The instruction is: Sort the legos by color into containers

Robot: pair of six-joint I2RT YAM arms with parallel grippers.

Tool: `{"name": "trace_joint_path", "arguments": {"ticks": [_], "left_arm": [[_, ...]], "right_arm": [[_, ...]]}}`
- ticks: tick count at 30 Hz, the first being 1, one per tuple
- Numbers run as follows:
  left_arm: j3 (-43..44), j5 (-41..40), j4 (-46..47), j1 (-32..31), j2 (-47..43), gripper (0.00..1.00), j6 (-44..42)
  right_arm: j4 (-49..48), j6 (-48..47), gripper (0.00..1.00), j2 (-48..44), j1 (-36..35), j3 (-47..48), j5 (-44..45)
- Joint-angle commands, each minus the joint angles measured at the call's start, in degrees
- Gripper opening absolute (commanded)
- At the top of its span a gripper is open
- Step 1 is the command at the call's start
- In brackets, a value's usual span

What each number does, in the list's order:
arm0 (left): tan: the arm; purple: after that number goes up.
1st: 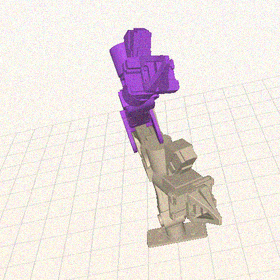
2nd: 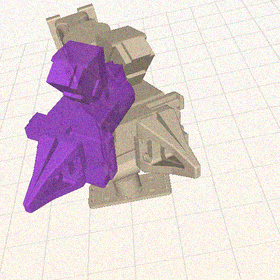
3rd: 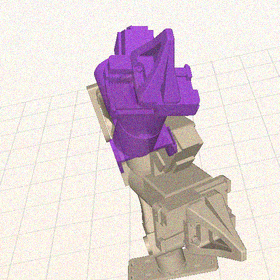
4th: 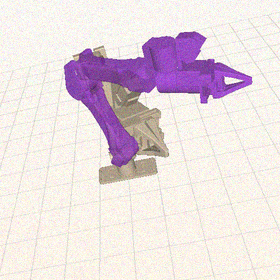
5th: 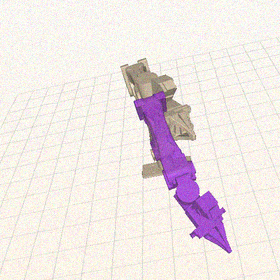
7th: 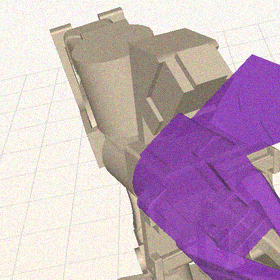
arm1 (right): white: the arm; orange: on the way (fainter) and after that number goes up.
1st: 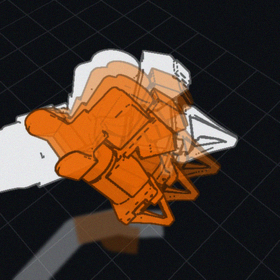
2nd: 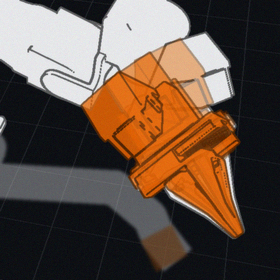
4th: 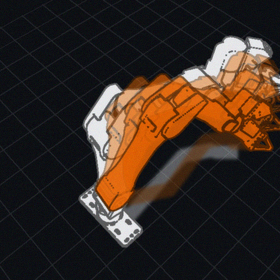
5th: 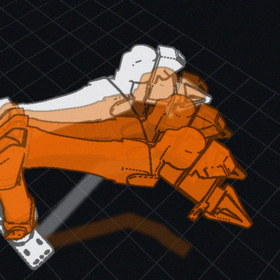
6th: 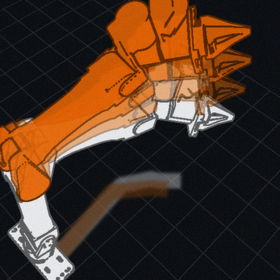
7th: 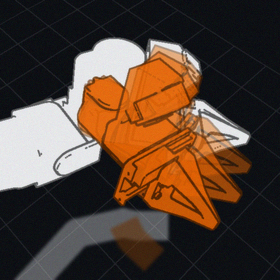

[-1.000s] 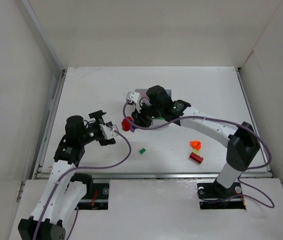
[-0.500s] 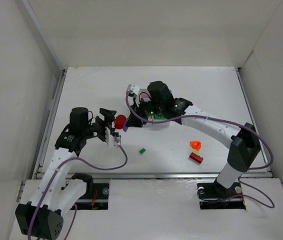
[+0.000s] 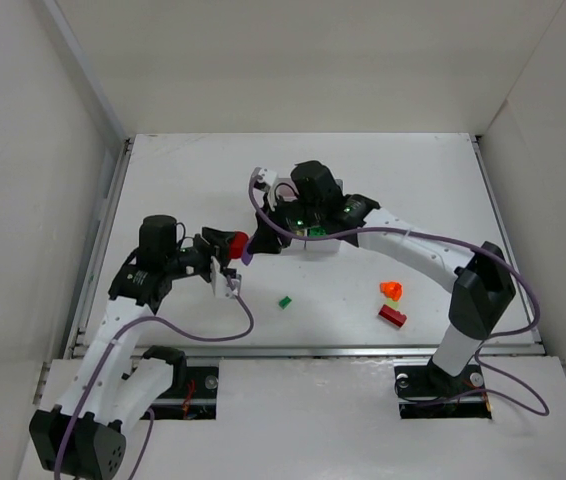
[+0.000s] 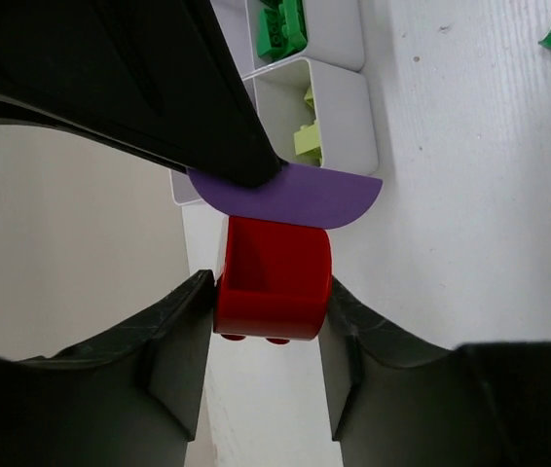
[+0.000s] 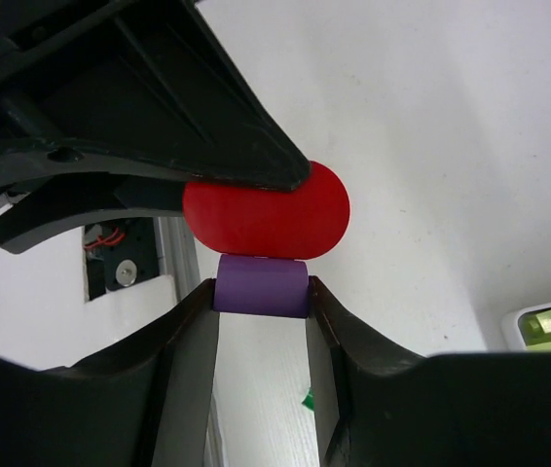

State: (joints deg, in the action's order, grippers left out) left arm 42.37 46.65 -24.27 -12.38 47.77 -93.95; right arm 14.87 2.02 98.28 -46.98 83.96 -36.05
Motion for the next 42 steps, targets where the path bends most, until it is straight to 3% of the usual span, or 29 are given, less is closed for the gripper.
{"name": "trace_joint_path", "arguments": {"ticks": [1, 2, 5, 7, 8, 12, 14, 17, 20, 26, 30, 34, 38, 42], "left_arm": [[1.66, 4.05, 0.45, -0.27, -1.8, 0.37, 1.92], [1.66, 4.06, 0.45, -0.27, -1.8, 0.27, 2.63], [1.66, 4.59, -0.16, -0.27, -1.8, 0.15, 3.25], [1.66, 4.59, -0.16, -0.27, -2.42, 0.01, 3.25], [1.66, 4.59, -0.16, -0.27, -2.42, 0.0, 3.25], [1.14, 1.71, 1.84, -0.27, -3.12, 0.0, 10.34], [1.14, -3.99, 5.61, -0.27, -1.29, 0.0, 25.84], [0.44, -9.55, 7.75, 1.47, 0.83, 0.0, 31.78], [-0.7, -9.56, 7.75, 3.94, 1.45, 0.0, 32.34], [-1.94, -10.69, 11.78, 3.94, 1.45, 0.0, 42.87], [-1.94, -13.86, 16.78, 3.94, 1.45, 0.0, 56.39], [-2.56, -16.07, 18.91, 3.94, 1.45, 0.0, 68.16], [-3.69, -17.73, 21.62, 3.94, 1.45, 0.0, 73.37], [-4.31, -17.74, 24.0, 3.94, 1.98, 0.0, 75.58]], "right_arm": [[-3.8, 0.97, 0.0, 0.33, -0.39, 3.66, -1.04], [-3.8, 1.49, 0.0, 0.33, -0.39, 3.66, -1.04], [-3.8, 1.49, 0.0, 0.33, -0.39, 4.19, -0.42], [-3.8, 1.49, 0.0, 0.33, -0.39, 4.19, 0.1], [-3.8, 1.49, 0.0, 0.33, -0.39, 4.19, 0.11], [-3.8, 1.49, 0.0, -0.45, -0.39, 2.53, 1.59], [-3.8, 3.15, 0.0, -2.82, 0.39, 0.17, 4.14], [-3.8, 5.09, 0.0, -4.93, 3.02, -2.74, 7.39], [-4.33, 6.24, 0.0, -6.69, 5.05, -4.95, 8.54], [-4.33, 9.12, 0.0, -7.75, 6.82, -6.18, 12.66], [-4.33, 17.56, 0.0, -8.46, 7.43, -6.71, 26.88], [-2.92, 24.35, 0.0, -9.69, 6.29, -7.41, 47.86], [-2.31, 23.73, 0.0, -7.68, 2.34, -6.01, 58.78], [-3.18, 23.73, 0.0, -6.43, 2.33, -5.39, 62.85]]}}
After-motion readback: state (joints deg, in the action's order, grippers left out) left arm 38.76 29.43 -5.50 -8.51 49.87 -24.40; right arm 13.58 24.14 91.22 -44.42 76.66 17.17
